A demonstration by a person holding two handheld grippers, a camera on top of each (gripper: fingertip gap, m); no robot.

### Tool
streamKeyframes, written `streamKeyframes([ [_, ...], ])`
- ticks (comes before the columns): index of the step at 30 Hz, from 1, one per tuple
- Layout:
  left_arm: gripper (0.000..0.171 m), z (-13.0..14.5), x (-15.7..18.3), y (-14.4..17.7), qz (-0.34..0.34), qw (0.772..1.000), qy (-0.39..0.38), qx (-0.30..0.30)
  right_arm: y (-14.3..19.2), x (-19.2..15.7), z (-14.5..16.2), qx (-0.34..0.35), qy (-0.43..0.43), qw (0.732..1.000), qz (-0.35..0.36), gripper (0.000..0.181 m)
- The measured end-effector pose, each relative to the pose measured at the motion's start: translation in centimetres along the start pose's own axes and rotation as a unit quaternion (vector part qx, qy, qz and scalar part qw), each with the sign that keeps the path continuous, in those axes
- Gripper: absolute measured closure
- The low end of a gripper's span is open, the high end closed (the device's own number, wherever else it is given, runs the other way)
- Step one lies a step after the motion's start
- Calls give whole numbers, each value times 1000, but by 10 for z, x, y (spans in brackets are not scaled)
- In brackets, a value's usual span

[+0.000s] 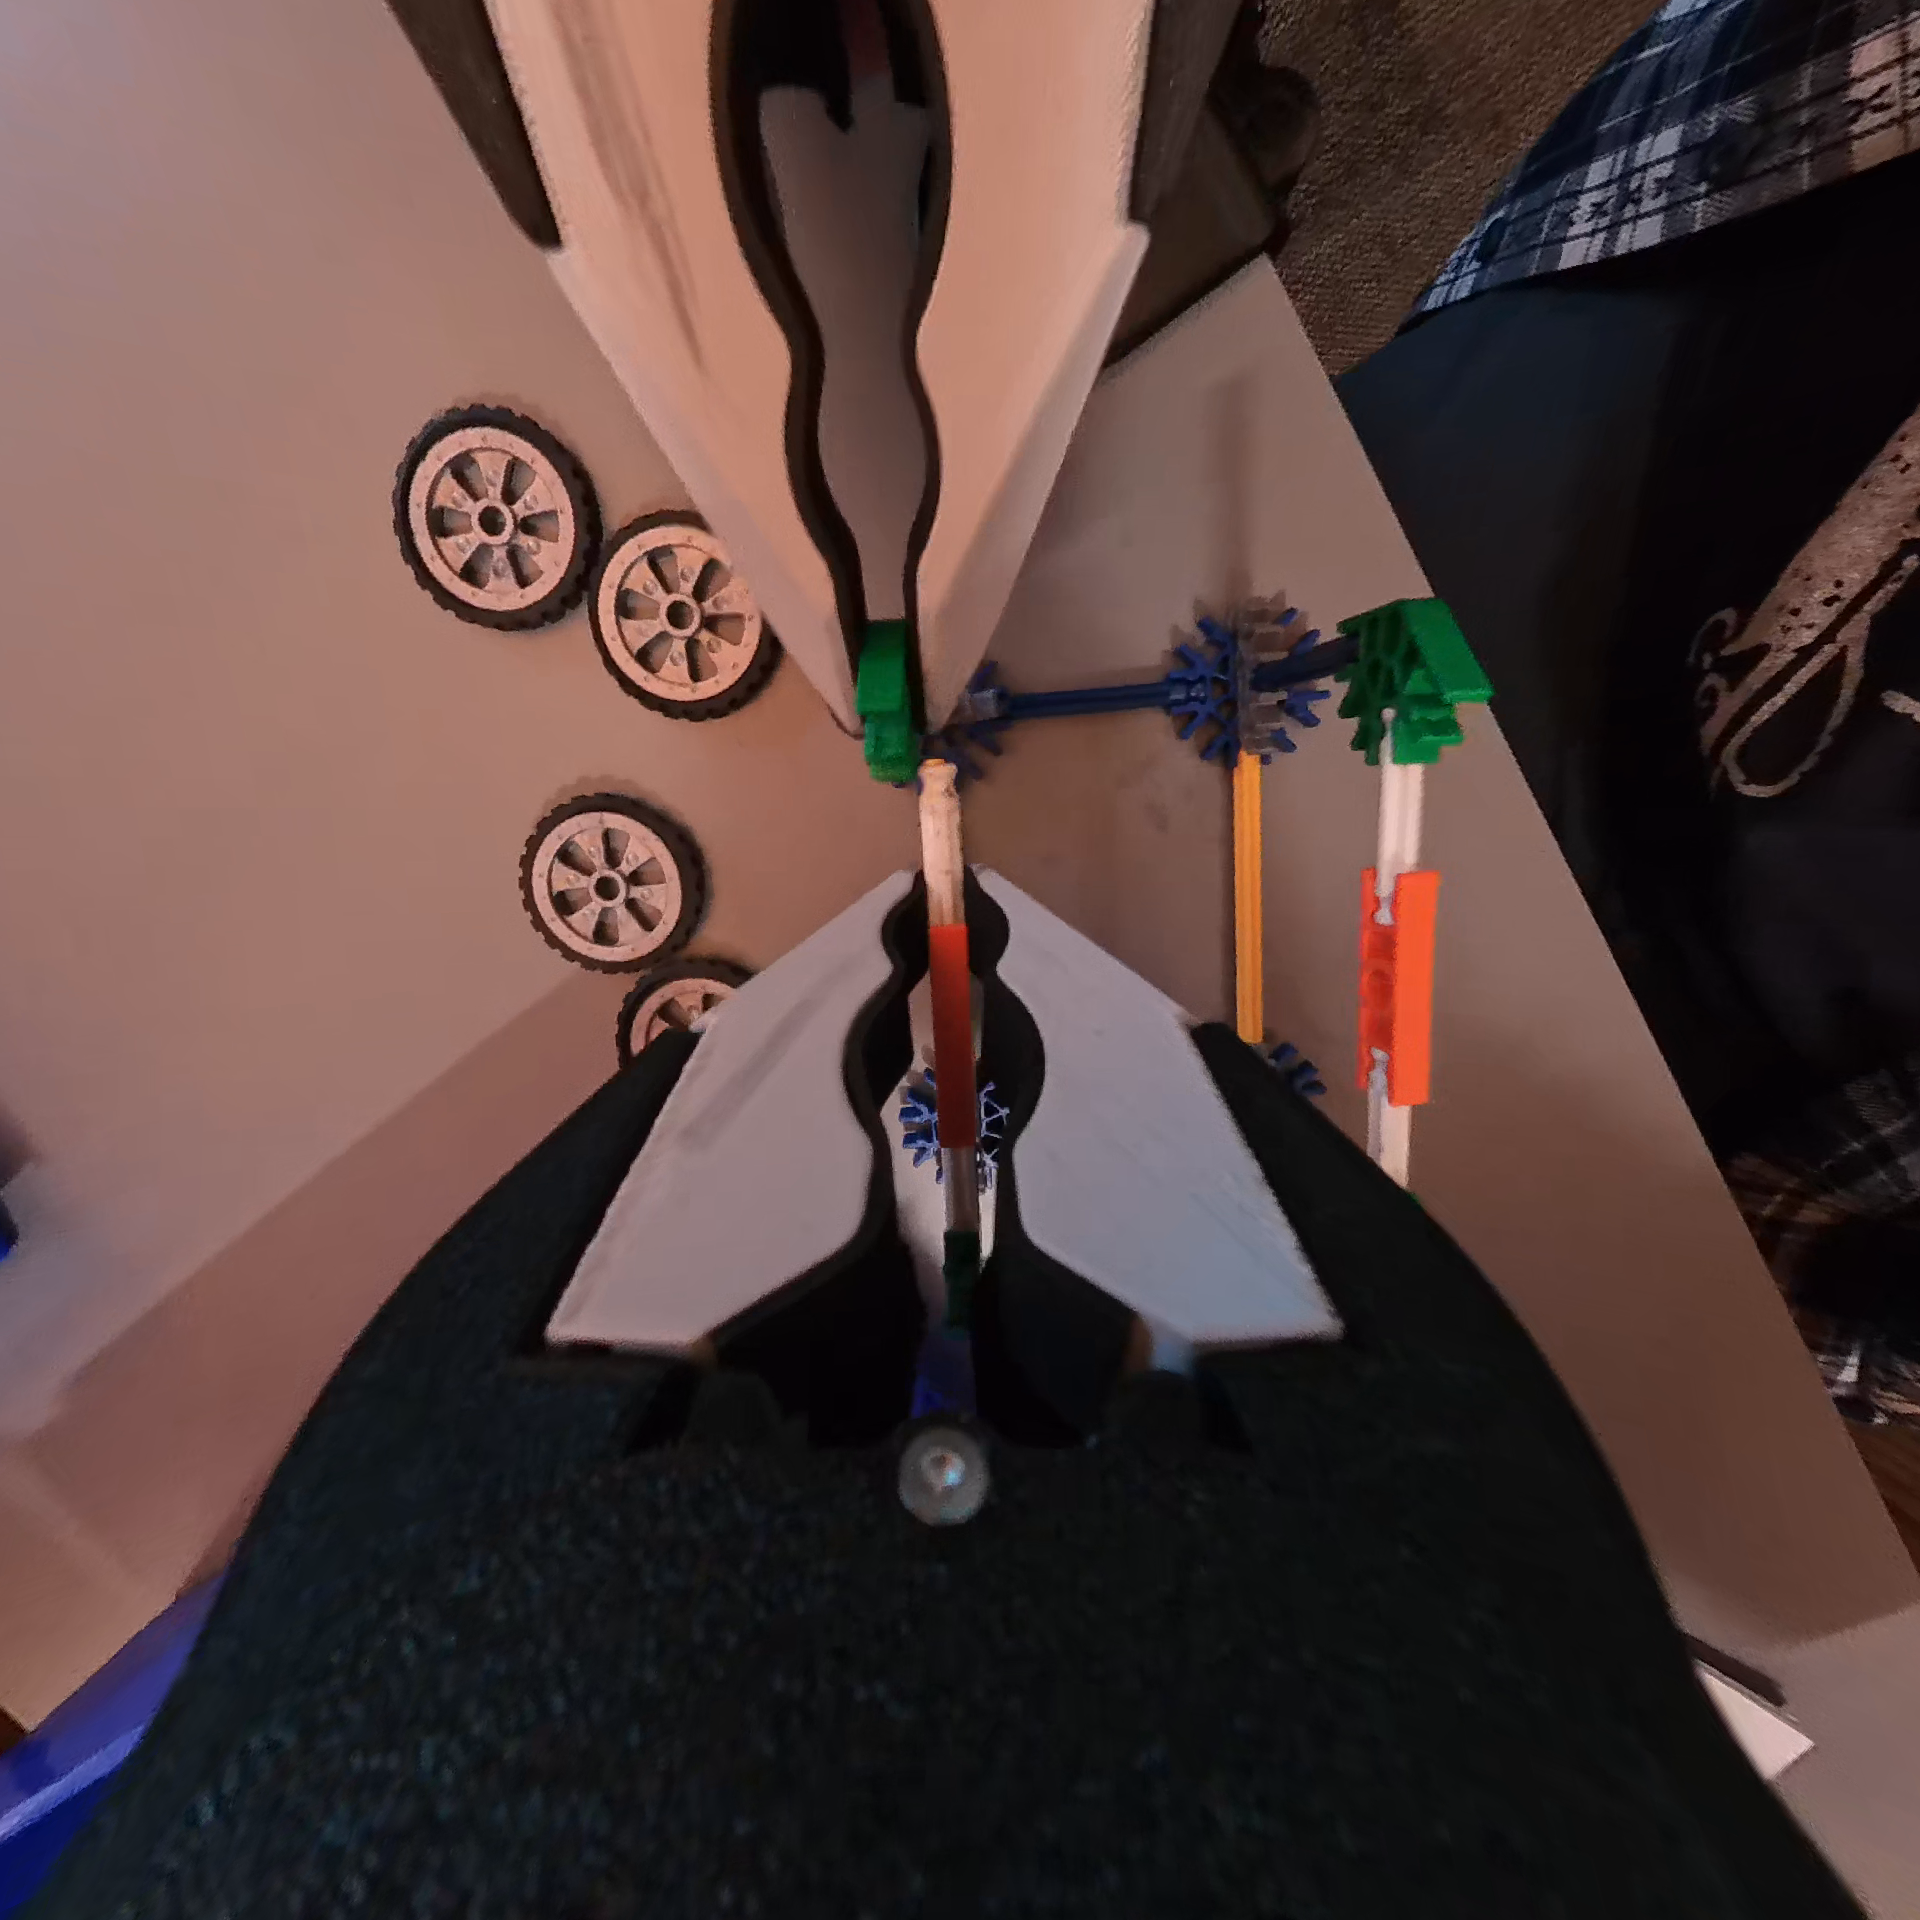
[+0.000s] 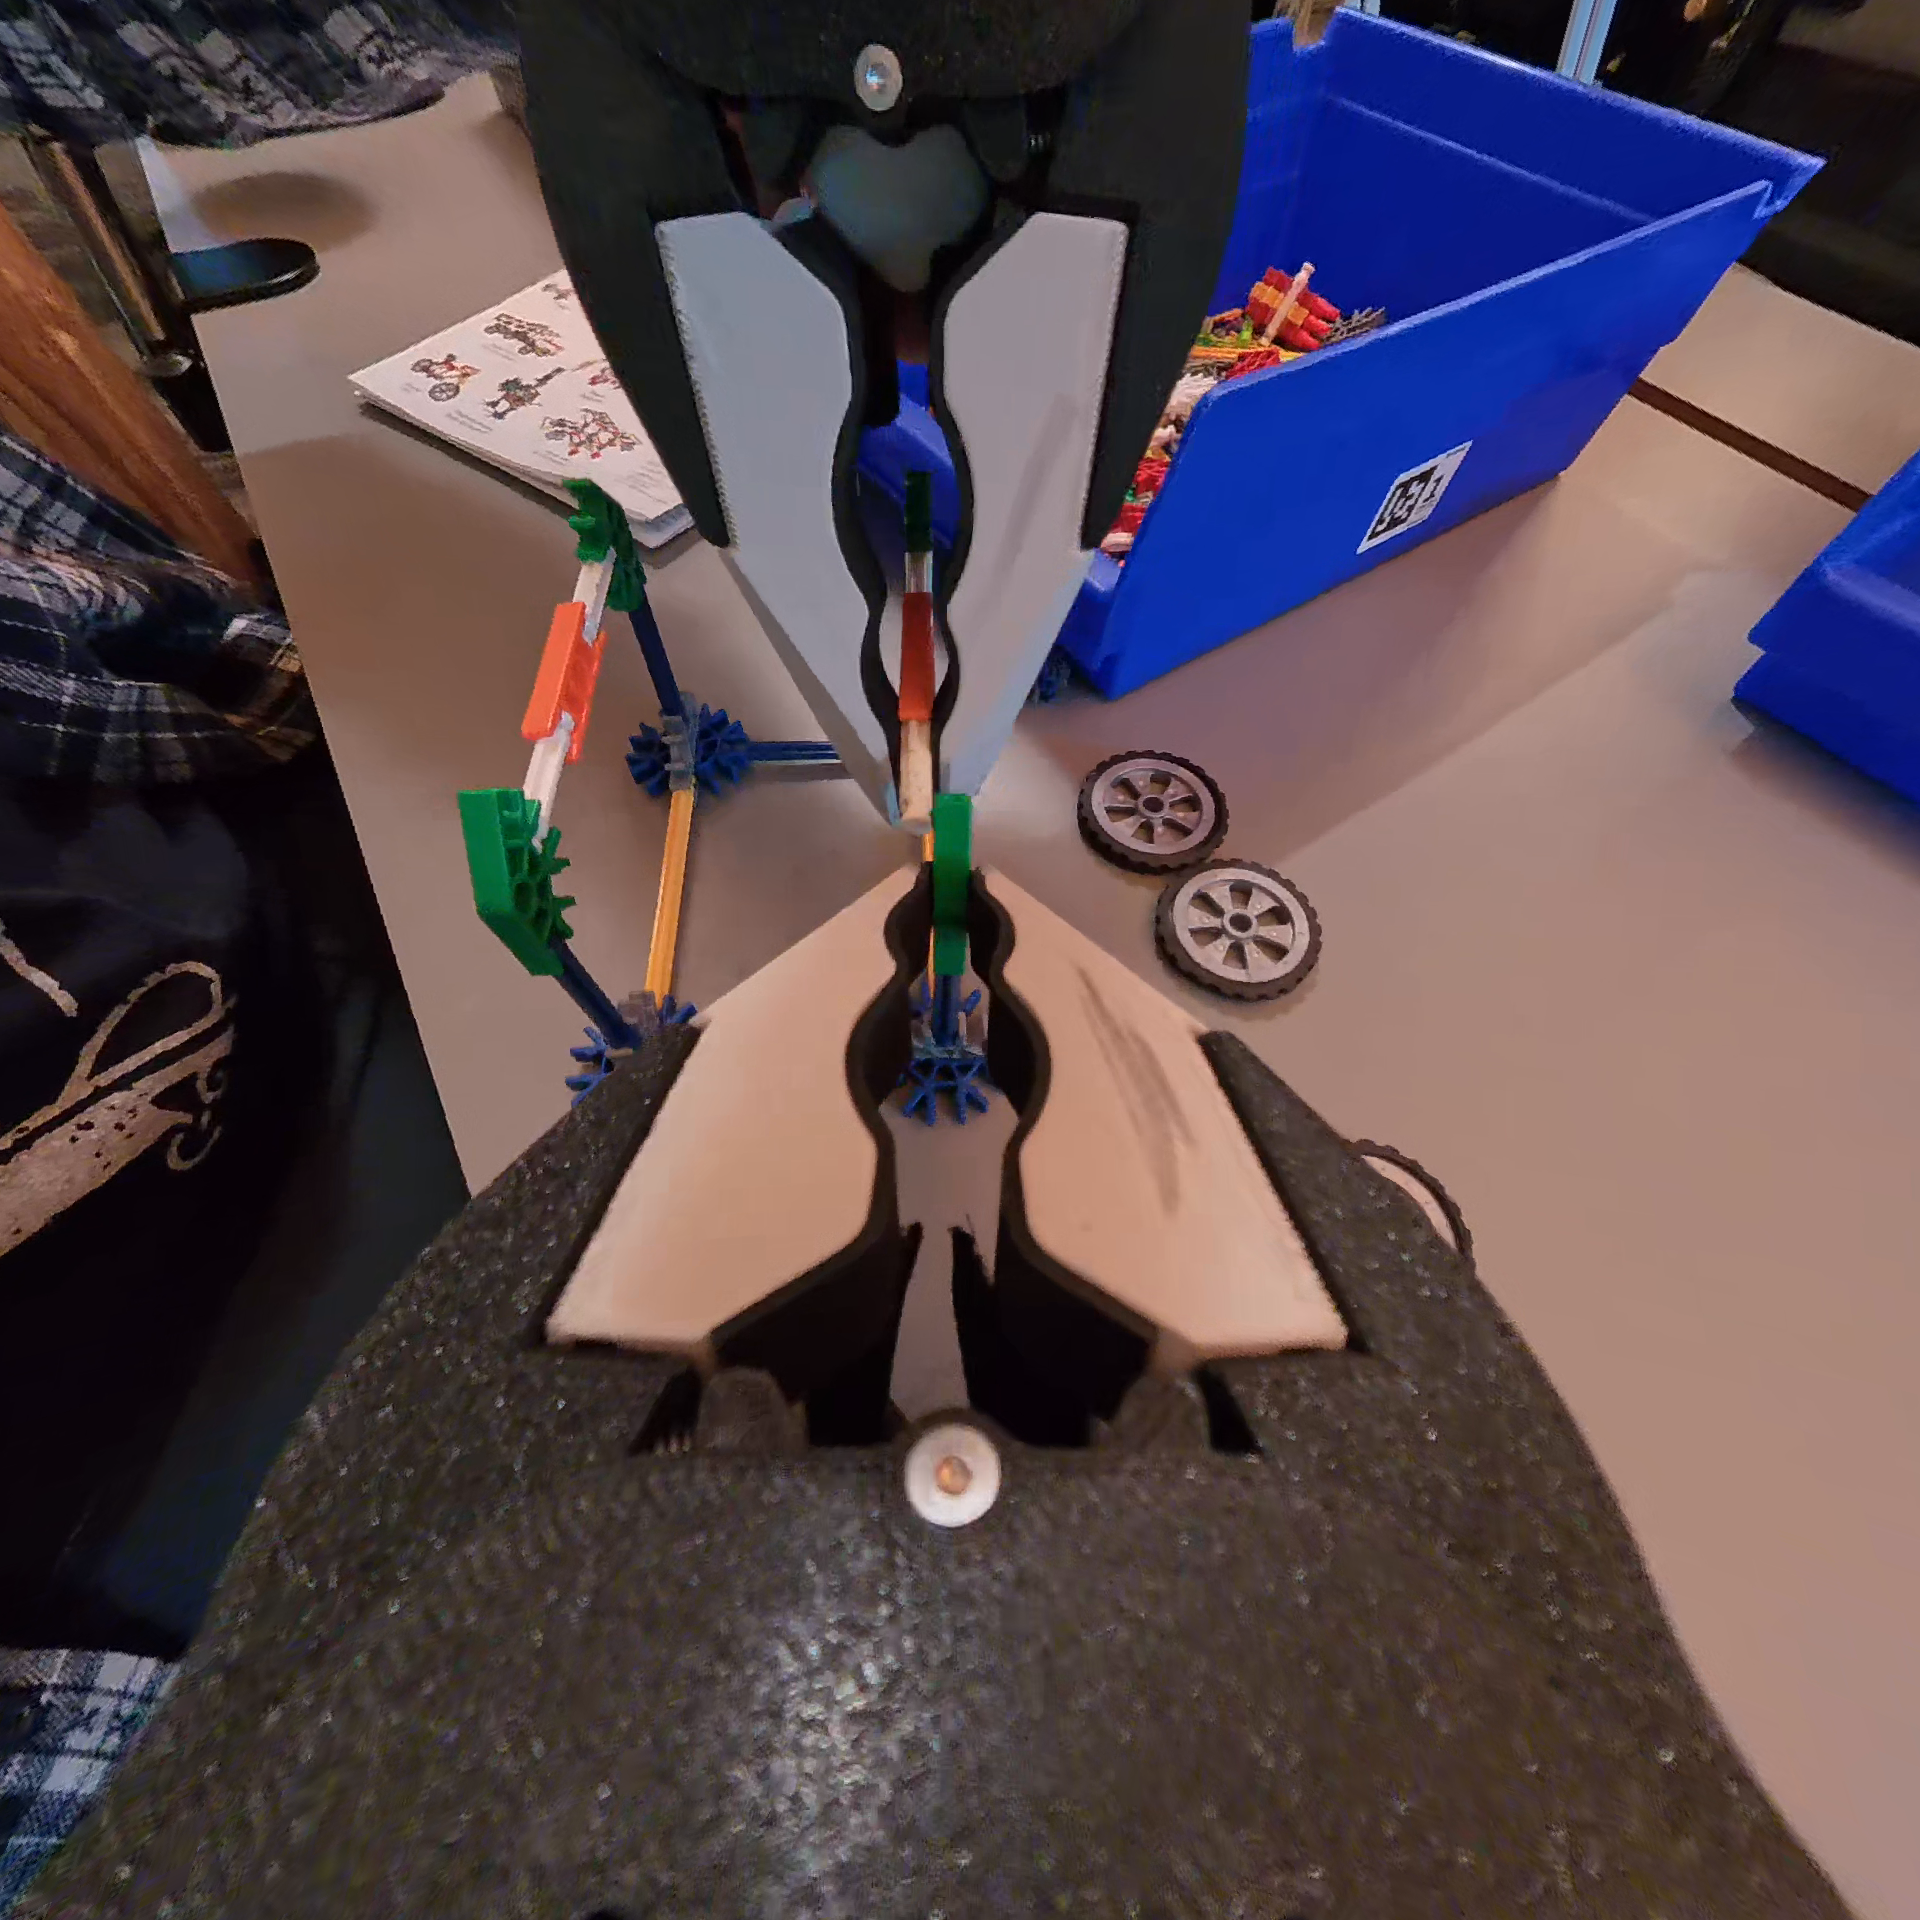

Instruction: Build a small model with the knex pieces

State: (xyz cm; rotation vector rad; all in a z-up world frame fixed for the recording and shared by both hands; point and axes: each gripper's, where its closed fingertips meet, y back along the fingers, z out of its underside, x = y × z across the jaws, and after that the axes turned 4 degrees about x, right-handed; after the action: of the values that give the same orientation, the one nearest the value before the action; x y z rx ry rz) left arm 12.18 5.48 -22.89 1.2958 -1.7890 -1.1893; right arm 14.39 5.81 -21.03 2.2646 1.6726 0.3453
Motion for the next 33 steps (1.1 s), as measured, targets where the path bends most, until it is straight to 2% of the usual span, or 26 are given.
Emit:
streamKeyframes([
  [12, 169, -1, -5, -1, -21, 1000, -9, -5, -5, -1, -1, -14, 17, 1000, -6, 175],
  [13, 169, -1, -7, -1, -25, 1000, -11, -6, -5, 0, -1, -17, 17, 1000, -2, 173],
  [14, 169, -1, -8, -1, -29, 999, -14, -6, -6, 1, -1, -20, 20, 1000, 2, 162],
  [16, 169, -3, -9, -2, -31, 999, -17, -3, -10, -2, -4, -20, 31, 999, -2, 160],
  [18, 169, -5, -7, -3, -29, 999, -21, -4, -13, 0, -3, -34, 49, 998, 6, 171],
  [33, 170, -4, -18, -3, -62, 998, -13, -7, -15, 7, -5, -46, 106, 991, 60, 179],
])
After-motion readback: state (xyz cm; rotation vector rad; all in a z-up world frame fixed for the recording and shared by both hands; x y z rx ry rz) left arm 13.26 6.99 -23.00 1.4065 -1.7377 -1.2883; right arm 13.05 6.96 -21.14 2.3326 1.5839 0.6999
